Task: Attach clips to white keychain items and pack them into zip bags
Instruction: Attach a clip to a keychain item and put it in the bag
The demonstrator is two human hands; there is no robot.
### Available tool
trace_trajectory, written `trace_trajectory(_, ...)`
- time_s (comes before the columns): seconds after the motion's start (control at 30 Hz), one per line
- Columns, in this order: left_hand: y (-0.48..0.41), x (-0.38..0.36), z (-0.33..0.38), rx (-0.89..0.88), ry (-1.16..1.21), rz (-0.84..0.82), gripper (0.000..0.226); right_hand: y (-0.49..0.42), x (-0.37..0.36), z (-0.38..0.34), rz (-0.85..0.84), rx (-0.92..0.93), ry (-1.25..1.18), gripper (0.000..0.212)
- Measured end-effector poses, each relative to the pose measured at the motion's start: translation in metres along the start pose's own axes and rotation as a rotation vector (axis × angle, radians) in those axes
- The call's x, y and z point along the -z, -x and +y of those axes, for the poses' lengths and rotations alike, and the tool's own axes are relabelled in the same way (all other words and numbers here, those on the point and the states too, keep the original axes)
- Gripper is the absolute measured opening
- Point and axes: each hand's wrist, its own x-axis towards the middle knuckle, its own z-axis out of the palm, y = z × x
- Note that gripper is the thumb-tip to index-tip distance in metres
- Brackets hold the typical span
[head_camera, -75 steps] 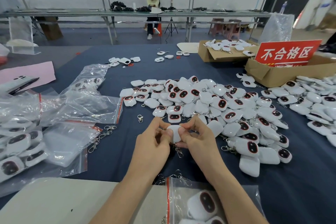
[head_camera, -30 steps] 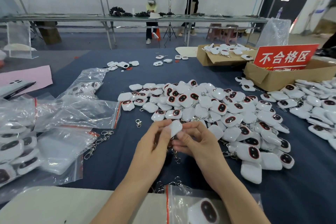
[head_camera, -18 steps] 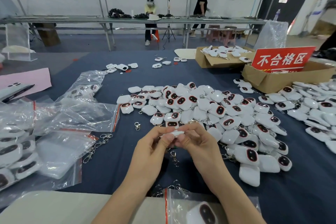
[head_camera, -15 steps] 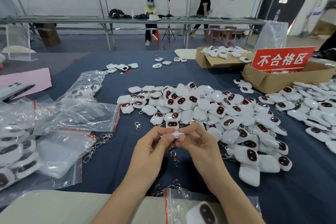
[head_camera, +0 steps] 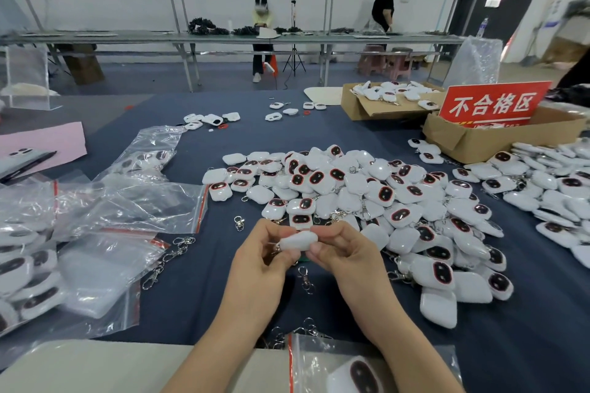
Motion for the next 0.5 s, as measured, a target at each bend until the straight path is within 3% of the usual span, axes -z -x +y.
trace_trajectory(0.4, 0.010, 0.003, 0.010, 0.031, 0.025, 0.020, 0.041, 0.005, -0.008, -0.012, -0.005, 0.026, 0.061, 0.019)
trace_trajectory(0.5, 0.019, 0.011, 0.016, 0.120, 0.107, 0.015, 0.037, 0.007, -0.008, -0.020, -0.041, 0.153, 0.272, 0.026)
